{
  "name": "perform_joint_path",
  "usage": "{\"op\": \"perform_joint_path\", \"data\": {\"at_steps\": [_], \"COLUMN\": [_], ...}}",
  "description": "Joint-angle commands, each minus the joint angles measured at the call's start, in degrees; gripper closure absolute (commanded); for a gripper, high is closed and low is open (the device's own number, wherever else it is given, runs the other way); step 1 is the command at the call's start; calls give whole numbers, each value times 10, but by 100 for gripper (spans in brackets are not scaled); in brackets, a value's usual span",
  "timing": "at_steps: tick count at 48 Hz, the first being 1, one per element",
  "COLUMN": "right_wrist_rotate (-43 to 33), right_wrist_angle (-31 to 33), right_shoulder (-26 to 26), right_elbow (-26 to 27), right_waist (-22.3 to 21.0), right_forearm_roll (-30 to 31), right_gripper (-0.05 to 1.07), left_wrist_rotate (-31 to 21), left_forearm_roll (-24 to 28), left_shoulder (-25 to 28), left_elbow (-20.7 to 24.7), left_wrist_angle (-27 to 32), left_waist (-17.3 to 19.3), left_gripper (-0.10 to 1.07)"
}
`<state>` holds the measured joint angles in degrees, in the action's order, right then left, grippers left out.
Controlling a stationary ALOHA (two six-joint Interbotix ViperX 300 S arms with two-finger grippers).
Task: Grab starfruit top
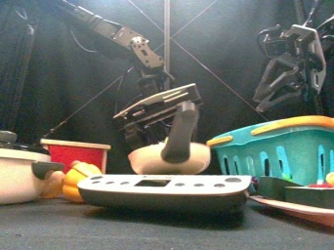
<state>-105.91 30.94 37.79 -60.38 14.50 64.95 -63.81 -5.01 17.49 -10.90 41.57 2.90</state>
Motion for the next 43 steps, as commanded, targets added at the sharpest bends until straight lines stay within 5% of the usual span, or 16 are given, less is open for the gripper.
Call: {"op": "perform_joint_path", "data": {"at_steps": [1,19,43], "right_wrist_rotate": [0,0,0], "right_wrist_angle": [-1,-1,-1], "right_shoulder": [1,1,3], "right_elbow": [4,4,4], "right_waist": [2,2,2], "right_forearm_roll": [2,1,-1], "right_gripper": [28,28,28], "left_wrist_rotate": [-1,0,9], "left_forearm_roll": [1,4,54], "left_shoulder": [-11,-13,-21], "left_elbow": [17,30,83], "left_wrist_angle": [1,28,88], "left_waist": [2,-3,-4], "left_gripper": [6,18,19]}}
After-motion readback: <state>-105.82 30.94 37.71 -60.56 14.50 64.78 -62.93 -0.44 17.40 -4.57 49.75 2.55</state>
